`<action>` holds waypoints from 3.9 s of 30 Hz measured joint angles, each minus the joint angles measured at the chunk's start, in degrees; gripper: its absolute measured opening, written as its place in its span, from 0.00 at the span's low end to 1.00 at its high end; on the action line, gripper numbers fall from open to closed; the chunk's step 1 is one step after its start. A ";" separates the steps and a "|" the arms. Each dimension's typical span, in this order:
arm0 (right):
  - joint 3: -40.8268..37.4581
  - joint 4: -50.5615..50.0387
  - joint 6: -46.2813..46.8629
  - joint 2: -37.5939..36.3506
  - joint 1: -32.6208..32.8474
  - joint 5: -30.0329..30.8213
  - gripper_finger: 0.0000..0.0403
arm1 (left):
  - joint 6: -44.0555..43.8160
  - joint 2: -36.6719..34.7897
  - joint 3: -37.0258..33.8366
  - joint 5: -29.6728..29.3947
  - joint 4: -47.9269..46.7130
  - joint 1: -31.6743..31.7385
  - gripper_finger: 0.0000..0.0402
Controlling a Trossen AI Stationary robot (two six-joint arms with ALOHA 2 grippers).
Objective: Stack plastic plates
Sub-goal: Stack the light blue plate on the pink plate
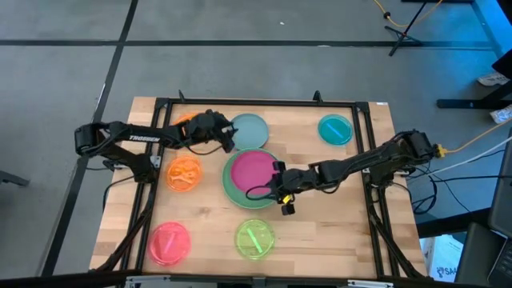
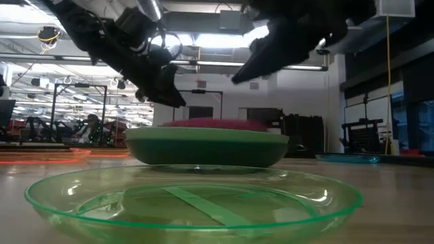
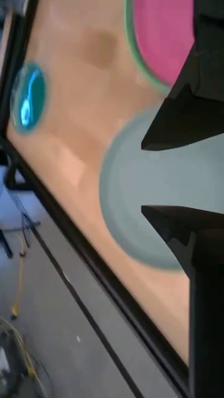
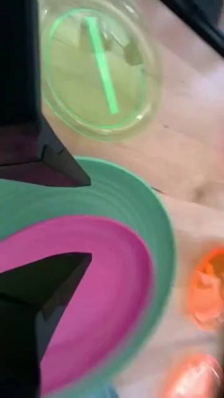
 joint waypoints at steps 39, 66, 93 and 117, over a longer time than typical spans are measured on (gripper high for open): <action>2.10 1.34 -9.99 -3.94 -0.84 25.90 0.44 | 2.67 23.93 14.56 3.94 -19.04 12.15 0.18; 2.10 0.43 -8.57 -3.87 -0.84 26.10 0.44 | 6.49 20.68 18.10 2.18 -15.32 12.26 0.04; 2.10 -18.55 5.23 -9.93 14.13 45.53 0.44 | 8.78 5.49 18.08 11.41 -22.45 -5.16 0.04; -0.79 -28.63 22.50 -9.71 16.05 42.33 0.44 | 9.05 15.56 18.08 10.80 -18.00 -13.84 0.08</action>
